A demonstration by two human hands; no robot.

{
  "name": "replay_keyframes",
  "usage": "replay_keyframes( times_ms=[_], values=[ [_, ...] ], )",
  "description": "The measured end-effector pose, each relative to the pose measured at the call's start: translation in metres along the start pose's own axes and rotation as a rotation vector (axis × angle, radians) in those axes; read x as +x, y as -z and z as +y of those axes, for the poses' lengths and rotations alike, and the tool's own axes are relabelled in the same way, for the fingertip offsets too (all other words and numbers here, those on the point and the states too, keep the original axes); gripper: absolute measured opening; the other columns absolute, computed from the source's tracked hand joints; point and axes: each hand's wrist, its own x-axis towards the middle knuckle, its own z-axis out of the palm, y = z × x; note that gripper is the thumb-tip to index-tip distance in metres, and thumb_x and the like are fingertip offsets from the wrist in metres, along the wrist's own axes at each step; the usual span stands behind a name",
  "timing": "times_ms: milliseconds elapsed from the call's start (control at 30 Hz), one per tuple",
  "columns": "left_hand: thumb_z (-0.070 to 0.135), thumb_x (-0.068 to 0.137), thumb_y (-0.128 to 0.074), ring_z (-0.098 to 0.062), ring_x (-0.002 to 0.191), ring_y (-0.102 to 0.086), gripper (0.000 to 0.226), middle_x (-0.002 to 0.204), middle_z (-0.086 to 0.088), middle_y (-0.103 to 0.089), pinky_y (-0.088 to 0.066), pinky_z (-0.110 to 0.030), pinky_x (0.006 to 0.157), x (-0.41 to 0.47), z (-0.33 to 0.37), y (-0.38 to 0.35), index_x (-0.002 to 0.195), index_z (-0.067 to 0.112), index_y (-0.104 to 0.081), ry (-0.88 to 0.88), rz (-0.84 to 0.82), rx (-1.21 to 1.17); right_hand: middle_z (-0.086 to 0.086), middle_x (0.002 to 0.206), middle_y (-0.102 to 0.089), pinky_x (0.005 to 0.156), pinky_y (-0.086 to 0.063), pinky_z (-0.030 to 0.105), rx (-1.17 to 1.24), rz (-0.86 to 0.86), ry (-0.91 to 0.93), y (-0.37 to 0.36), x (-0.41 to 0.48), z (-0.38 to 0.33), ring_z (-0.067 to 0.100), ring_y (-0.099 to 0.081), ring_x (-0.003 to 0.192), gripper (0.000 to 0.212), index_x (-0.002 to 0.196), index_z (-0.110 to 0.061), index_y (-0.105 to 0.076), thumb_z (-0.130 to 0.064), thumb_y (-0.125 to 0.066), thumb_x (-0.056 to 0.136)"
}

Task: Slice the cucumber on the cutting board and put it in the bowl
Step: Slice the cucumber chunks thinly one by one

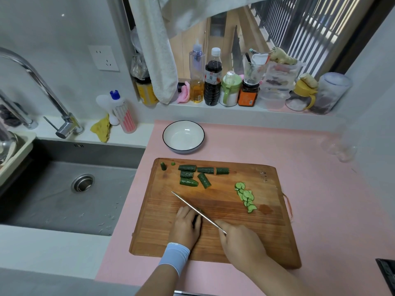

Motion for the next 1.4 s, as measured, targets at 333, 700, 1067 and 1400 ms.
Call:
replay_keyframes(
  times_ms=[333,700,1067,1400],
  values=[
    [-0.003,0.075,-0.073,-0.015,0.085,-0.049,0.022,0.090,-0.002,-0.062,-0.037,-0.014,0.086,-0.002,0.002,0.004,0.092,0.010,-0.069,-0.026,-0.024,-0.006,-0.002,0.107,-0.073,0.075,-0.047,0.032,0.023,-0.006,-0.007,-0.007,0.005,0.000,0.023,-0.067,0.097,0.042,0.145,-0.042,-0.047,-0.038,-0.037,0.104],
    [-0.002,0.073,-0.076,-0.019,0.097,-0.056,0.027,0.098,-0.004,-0.067,-0.042,-0.019,0.094,-0.002,0.000,0.003,0.097,0.009,-0.072,-0.020,-0.006,-0.029,-0.003,0.104,-0.073,0.076,-0.049,0.034,-0.028,0.026,0.014,-0.006,-0.007,0.002,0.023,-0.067,0.095,0.043,0.146,-0.045,-0.043,-0.041,-0.035,0.104],
    [0.011,0.082,-0.062,-0.017,0.087,-0.050,0.013,0.090,-0.001,-0.062,-0.041,-0.019,0.087,-0.006,0.001,0.005,0.093,0.011,-0.069,-0.018,0.000,-0.013,-0.001,0.100,-0.073,0.075,-0.050,0.034,-0.017,-0.007,0.007,-0.006,0.000,0.002,0.024,-0.068,0.091,0.038,0.138,-0.040,-0.052,-0.036,-0.036,0.104],
    [-0.001,0.075,-0.073,-0.018,0.095,-0.056,0.023,0.097,-0.003,-0.066,-0.042,-0.018,0.093,-0.006,-0.002,0.003,0.096,0.009,-0.071,-0.007,0.000,-0.036,-0.002,0.102,-0.072,0.074,-0.050,0.036,-0.032,0.020,0.043,-0.008,-0.005,0.002,0.025,-0.067,0.092,0.042,0.145,-0.041,-0.044,-0.038,-0.036,0.104]
  ],
)
